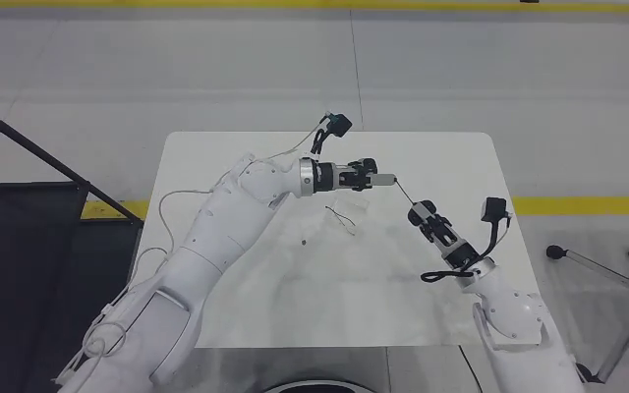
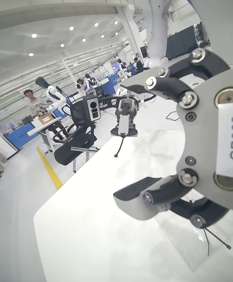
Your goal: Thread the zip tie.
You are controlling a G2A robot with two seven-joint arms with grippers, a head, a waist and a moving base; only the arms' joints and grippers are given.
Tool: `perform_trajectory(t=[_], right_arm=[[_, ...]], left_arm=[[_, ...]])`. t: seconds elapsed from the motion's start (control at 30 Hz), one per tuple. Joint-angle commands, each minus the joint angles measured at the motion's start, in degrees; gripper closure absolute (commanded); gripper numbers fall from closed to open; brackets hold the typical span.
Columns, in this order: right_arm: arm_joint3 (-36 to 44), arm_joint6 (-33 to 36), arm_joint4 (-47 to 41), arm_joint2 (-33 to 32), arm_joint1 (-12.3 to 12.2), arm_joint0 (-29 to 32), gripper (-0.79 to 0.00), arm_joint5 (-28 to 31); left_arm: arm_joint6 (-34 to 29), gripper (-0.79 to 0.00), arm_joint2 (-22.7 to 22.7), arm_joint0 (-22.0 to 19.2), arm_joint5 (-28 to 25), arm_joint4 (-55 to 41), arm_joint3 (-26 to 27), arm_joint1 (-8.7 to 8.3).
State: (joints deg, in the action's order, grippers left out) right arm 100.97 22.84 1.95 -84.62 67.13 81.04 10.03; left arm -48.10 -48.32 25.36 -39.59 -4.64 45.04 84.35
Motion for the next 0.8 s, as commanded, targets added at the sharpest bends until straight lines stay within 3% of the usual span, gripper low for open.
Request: perform_trajectory(t=[0.0, 0.27, 0.57, 0.6, 0.67, 0.77], right_arm=[[0.0, 0.0, 0.0, 0.0, 0.0, 0.0, 0.0, 0.0], [0.0, -7.6, -4.0, 1.0, 0.8, 0.8, 0.0, -0.4], [0.6, -11.6, -3.7, 3.1, 1.4, 1.0, 0.0, 1.5], [0.6, -11.8, -3.6, 3.2, 1.5, 1.0, 0.0, 1.7], [0.5, -12.0, -3.1, 3.4, 1.5, 1.1, 0.0, 2.0], [0.5, -12.3, -2.7, 3.6, 1.6, 1.2, 0.0, 2.4]], left_arm=[[1.3, -0.785, 0.1, 1.4, -0.1, 0.1, 1.2, 0.01], [16.5, -0.785, -0.5, 8.9, -2.2, 3.9, 6.5, 0.22], [28.6, -0.782, 1.9, 13.7, -4.3, 4.0, 6.9, 2.35], [28.6, -0.723, 2.2, 13.8, -4.4, 3.2, 6.5, 2.63], [28.3, -0.696, 2.6, 13.5, -4.3, 1.6, 5.5, 3.14], [27.6, -0.594, 3.2, 13.0, -4.2, -0.8, 3.7, 3.91]])
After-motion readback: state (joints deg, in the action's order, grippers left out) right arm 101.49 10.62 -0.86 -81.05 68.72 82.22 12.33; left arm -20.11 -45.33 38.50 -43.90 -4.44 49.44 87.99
